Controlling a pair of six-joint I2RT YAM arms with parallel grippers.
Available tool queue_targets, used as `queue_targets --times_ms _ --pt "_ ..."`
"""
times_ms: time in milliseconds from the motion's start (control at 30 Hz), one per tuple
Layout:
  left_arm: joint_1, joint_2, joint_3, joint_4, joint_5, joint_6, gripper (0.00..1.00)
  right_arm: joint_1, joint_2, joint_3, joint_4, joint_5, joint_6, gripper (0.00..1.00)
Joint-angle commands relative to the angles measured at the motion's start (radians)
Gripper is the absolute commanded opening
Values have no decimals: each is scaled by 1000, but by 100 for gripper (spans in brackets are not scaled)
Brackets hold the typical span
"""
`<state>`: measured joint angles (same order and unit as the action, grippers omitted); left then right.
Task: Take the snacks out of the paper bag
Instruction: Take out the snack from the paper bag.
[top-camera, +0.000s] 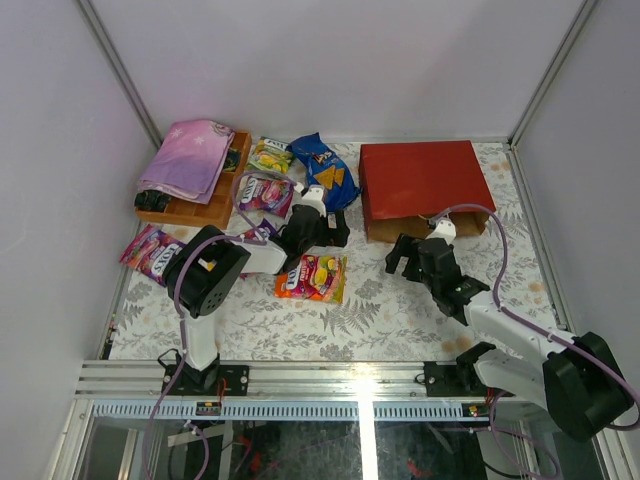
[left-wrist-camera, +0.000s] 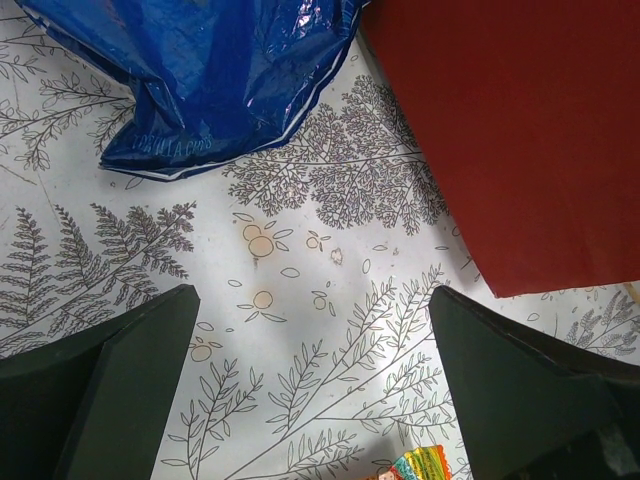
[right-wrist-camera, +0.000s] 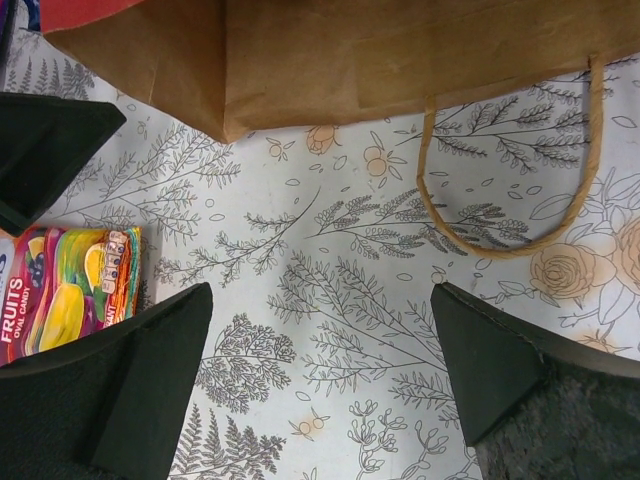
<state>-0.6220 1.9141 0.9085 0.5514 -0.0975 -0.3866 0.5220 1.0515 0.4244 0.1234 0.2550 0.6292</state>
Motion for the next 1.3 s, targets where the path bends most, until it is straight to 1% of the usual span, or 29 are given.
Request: queue_targets --times_ms 0,200,767,1267 --pt "0 -4 22 25 -21 23 100 -10 19 40 70 -22 10 98" --pt "-3 -70 -33 34 -53 22 100 -12 24 36 75 -24 0 98" --pt "-5 -33 3 -20 -72 19 100 -24 10 16 82 -40 1 98" --pt "-5 -19 20 -26 -69 27 100 -27 9 6 89 -49 0 97"
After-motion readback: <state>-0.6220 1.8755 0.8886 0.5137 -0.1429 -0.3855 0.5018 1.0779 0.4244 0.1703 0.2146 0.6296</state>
